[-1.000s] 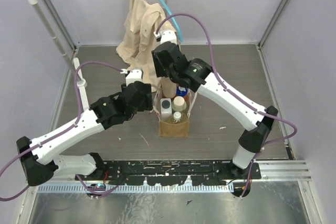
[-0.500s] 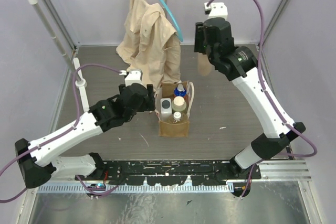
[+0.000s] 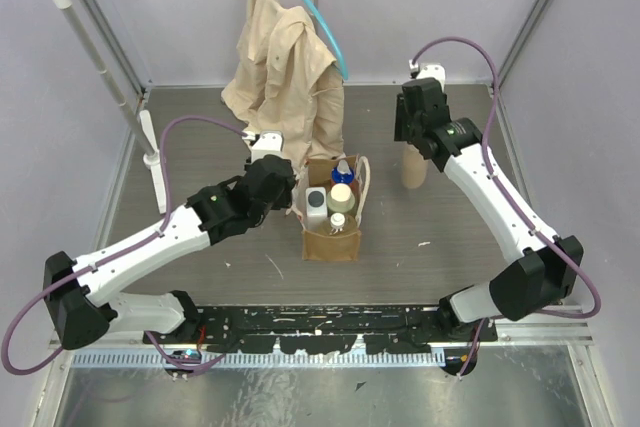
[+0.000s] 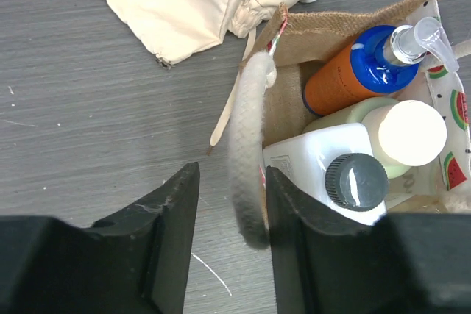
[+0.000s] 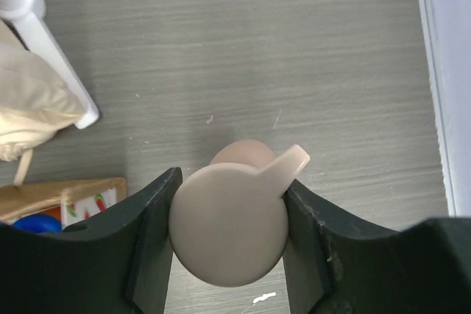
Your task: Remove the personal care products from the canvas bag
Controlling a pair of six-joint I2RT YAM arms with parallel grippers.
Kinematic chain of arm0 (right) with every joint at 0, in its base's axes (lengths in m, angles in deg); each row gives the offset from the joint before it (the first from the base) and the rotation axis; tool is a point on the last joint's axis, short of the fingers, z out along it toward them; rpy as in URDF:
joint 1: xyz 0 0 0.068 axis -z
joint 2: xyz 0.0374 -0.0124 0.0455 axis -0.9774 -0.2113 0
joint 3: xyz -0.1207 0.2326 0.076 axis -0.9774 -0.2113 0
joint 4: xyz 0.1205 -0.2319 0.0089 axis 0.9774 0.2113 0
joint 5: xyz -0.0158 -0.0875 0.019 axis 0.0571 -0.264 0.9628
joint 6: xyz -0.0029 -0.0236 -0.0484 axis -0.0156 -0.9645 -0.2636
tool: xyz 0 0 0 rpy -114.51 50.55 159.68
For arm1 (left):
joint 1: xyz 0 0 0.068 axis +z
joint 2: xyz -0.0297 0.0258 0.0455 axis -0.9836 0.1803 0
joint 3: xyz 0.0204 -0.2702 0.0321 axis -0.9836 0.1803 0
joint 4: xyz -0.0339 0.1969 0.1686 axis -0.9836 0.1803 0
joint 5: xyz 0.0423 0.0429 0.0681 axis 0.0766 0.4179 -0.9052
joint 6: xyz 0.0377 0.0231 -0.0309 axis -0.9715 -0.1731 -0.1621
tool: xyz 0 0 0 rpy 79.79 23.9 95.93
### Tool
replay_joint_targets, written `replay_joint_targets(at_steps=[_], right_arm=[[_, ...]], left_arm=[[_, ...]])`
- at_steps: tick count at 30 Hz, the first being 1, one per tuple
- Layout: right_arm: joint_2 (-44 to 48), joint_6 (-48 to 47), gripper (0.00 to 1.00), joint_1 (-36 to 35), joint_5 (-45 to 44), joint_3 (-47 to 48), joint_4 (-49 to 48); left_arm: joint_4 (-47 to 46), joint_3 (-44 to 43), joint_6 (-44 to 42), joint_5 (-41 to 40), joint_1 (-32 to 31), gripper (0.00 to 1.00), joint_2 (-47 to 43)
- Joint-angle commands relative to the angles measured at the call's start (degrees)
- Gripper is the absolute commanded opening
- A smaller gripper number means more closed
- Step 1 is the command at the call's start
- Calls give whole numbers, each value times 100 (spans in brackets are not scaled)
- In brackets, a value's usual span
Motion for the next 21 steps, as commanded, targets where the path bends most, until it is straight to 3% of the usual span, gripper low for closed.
replay_joint_targets(at_steps=[1, 5, 8, 16, 18, 21], right_arm=[[801, 160, 32, 402, 132, -676, -1736], [792, 314, 31, 672, 223, -1178, -2224], [629, 352, 34, 854, 328, -1316, -2426], [-32, 523, 33, 1130, 630, -1153, -2432], [-117, 580, 40, 1143, 629, -1163, -2429], [-163, 641, 57, 1151, 620, -1173, -2370]], left_arm=[[-209, 167, -203, -236, 30, 43, -304], [15, 234, -271, -410, 106, 36, -500], [91, 309, -276, -417, 145, 47, -607], [212, 467, -241, -477, 181, 65, -719], [252, 453, -241, -502, 183, 69, -719], [292, 431, -250, -504, 194, 73, -719]])
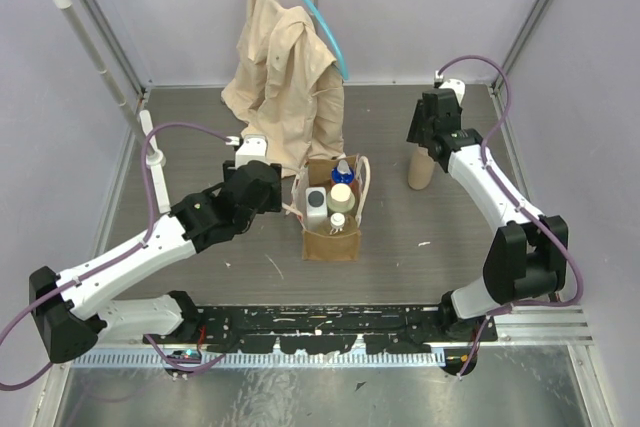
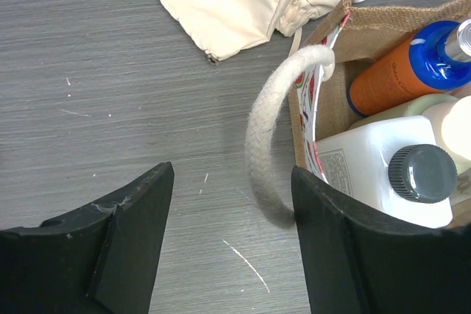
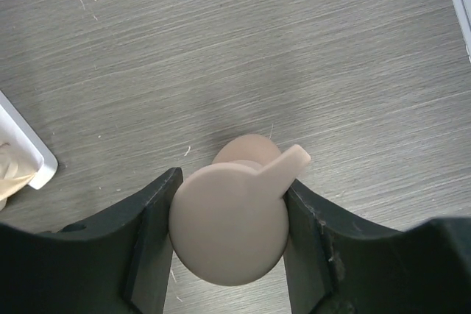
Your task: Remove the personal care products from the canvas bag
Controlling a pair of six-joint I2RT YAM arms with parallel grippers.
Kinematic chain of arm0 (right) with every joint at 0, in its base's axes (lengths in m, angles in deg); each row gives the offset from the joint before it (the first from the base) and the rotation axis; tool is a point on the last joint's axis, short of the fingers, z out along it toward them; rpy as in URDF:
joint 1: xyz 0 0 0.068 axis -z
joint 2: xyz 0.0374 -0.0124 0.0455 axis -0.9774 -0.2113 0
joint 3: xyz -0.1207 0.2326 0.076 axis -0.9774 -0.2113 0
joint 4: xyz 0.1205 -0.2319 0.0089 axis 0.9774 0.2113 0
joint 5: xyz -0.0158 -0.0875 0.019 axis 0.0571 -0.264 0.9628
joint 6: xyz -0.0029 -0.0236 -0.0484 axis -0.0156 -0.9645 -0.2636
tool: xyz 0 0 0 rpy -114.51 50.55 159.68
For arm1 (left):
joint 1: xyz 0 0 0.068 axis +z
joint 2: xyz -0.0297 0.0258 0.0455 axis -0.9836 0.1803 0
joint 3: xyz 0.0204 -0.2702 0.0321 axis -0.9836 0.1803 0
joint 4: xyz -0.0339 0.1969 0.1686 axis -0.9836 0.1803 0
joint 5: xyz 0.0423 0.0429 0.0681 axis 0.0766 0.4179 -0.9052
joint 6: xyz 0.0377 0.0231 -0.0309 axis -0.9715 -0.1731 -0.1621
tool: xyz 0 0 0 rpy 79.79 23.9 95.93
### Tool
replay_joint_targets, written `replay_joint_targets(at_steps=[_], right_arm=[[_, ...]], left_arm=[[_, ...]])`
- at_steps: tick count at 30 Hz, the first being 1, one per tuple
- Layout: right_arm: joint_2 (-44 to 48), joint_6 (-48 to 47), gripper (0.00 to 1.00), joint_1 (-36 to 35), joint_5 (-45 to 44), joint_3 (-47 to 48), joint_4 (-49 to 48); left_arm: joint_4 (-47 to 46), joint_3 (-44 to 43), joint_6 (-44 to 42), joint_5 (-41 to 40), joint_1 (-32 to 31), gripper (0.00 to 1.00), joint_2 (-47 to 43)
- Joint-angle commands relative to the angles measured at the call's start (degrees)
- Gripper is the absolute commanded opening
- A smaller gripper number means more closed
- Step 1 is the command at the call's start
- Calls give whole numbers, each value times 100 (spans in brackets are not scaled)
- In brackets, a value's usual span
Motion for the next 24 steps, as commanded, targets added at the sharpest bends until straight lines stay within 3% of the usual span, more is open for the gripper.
replay_joint_targets(at_steps=[1, 4, 8, 13, 16, 19, 24], right_arm=[[153, 209, 70, 17, -90, 362, -521], [299, 242, 99, 23, -155, 480, -265], [834, 51, 100, -211, -401, 745, 101], [1322, -332, 98, -1465, -667, 1536, 660], [1230, -305, 94, -2247, -51, 1978, 874], [880, -145, 93, -2866, -105, 2234, 1048], [380, 63, 93, -3039, 201, 1904, 825]], left_arm=[[97, 23, -3, -175, 33, 74, -110], [105, 8, -7, -136, 32, 79, -116], [72, -3, -59, -49, 32, 83, -59], [214, -203, -42, -47, 35, 86, 112], [191, -234, -19, 36, 41, 87, 140], [357, -351, 15, -12, 41, 87, 239], [717, -562, 155, -74, 41, 91, 389]])
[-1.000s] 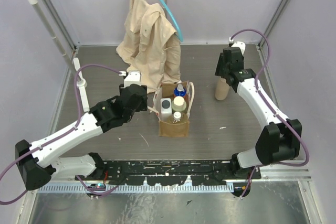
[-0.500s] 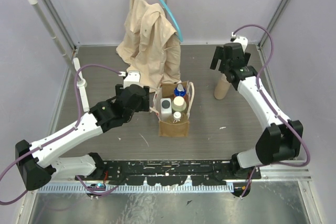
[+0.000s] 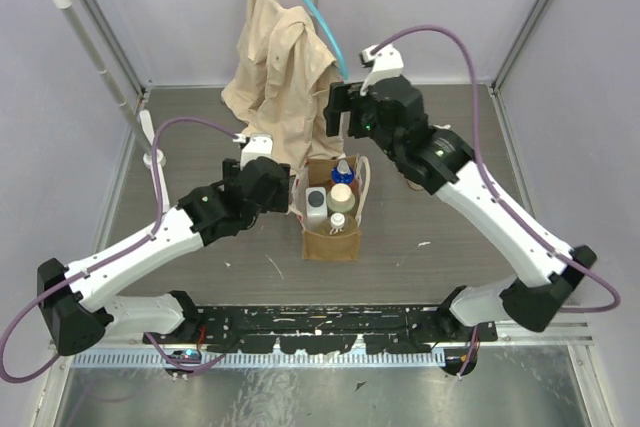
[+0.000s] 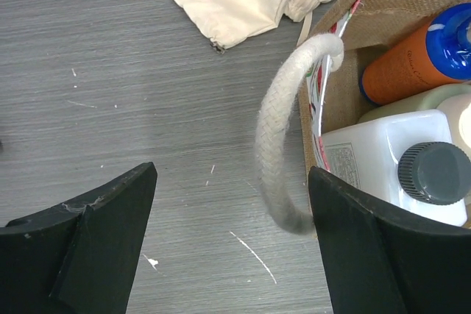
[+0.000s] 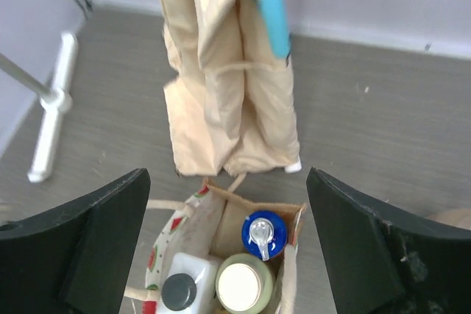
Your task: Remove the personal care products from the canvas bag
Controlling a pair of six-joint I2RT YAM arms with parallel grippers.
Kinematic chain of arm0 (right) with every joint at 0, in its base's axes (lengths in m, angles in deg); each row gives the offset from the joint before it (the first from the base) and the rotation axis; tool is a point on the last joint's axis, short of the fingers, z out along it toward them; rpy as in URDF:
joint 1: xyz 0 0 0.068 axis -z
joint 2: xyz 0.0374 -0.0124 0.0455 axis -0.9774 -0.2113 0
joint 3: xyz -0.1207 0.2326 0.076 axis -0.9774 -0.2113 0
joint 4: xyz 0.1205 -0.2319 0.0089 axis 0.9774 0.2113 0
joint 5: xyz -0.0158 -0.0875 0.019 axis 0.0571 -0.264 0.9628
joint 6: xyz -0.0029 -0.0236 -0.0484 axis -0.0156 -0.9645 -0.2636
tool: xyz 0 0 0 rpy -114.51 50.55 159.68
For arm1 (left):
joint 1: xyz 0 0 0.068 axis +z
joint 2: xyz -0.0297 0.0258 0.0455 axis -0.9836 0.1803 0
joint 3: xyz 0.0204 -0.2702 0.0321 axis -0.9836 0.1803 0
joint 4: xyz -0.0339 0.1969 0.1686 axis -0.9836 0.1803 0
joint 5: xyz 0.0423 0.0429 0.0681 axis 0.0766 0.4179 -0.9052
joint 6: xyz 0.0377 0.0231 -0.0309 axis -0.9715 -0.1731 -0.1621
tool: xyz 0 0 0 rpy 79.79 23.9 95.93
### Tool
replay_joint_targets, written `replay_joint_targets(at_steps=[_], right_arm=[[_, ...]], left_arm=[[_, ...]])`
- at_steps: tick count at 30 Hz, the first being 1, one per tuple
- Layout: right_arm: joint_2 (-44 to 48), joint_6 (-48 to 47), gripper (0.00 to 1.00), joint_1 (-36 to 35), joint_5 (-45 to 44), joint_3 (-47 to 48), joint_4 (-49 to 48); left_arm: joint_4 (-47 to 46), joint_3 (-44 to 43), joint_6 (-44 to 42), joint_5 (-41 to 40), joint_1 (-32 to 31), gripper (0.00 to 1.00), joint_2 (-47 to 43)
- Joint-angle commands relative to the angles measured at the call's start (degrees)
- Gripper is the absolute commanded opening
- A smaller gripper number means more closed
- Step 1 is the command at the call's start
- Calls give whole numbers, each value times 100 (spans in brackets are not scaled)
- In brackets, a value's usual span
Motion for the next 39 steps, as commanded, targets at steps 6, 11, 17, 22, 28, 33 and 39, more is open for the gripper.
replay_joint_targets(at_steps=[6, 11, 17, 22, 28, 33, 39], right_arm=[[-1095, 105, 93, -17, 756, -577, -161], [-1366, 52, 93, -20, 748, -871, -204], [-1302, 232, 82, -9, 755, -1308, -134], [-928, 413, 73, -13, 1009, -1791, -202], [-883, 456, 70, -19, 933, -2017, -163], [-1131, 439, 70, -12, 526, -2020, -225], [-1377, 413, 73, -5, 140, -1906, -228]], left_arm=[[471, -356, 130, -302, 35, 94, -18], [520, -361, 118, -334, 44, 94, -93], [549, -278, 170, -343, 50, 95, -117], [468, -234, 146, -340, 61, 96, -118], [391, -310, 140, -208, 68, 96, 48], [483, -306, 211, -178, 68, 96, 102], [572, -180, 276, -219, 65, 96, -37]])
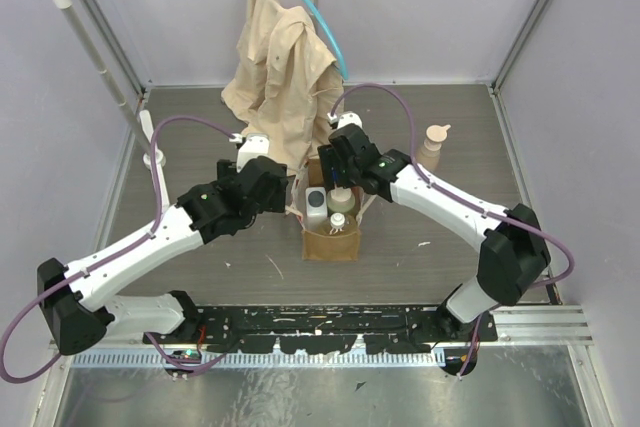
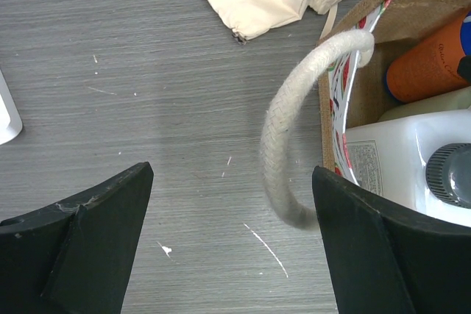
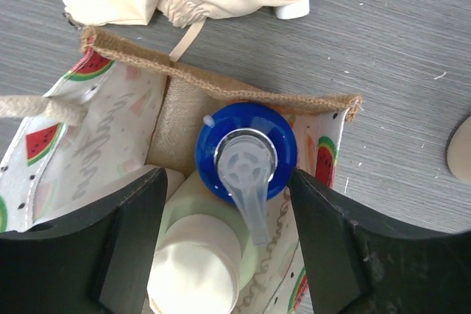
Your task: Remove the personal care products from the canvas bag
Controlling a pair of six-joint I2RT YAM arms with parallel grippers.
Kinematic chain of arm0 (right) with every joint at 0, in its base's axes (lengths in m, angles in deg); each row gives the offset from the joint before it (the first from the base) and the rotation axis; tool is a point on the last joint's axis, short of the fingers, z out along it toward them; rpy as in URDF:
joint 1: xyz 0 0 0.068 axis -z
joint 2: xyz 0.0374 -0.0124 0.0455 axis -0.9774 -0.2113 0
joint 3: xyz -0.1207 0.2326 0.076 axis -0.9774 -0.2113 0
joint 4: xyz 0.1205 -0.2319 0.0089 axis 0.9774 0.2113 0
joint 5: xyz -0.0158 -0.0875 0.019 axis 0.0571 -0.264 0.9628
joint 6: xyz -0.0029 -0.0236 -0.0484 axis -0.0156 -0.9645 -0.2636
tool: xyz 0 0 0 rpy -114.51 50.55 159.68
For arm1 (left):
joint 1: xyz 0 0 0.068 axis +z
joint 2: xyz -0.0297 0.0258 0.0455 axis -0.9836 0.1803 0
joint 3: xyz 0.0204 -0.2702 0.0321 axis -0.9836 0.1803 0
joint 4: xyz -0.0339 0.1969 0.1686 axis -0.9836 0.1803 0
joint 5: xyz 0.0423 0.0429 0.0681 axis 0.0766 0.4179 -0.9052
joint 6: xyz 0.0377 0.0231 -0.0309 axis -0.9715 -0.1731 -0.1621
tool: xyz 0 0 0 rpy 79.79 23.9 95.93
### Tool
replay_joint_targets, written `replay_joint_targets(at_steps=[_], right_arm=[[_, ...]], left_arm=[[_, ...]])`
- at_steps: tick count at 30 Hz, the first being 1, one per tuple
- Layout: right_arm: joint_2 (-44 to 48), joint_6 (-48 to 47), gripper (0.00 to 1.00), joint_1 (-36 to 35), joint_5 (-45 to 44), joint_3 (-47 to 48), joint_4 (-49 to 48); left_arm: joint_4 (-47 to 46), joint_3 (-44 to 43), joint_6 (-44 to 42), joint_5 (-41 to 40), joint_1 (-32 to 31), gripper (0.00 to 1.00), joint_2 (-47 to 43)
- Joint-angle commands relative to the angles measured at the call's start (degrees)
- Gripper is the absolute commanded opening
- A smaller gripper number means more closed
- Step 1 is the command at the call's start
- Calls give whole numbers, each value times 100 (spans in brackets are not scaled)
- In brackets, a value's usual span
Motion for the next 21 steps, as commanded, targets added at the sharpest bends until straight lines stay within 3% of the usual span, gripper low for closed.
replay_joint_targets(at_steps=[1, 11, 21], right_arm=[[-186, 40, 74, 1, -452, 157, -146], [-526, 44, 74, 143, -530, 172, -208], [-803, 13, 64, 193, -581, 238, -273]], left_arm=[[87, 30, 121, -70, 21, 97, -156], [75, 52, 154, -16, 26, 97, -132], [183, 61, 233, -1, 31, 98, -128]])
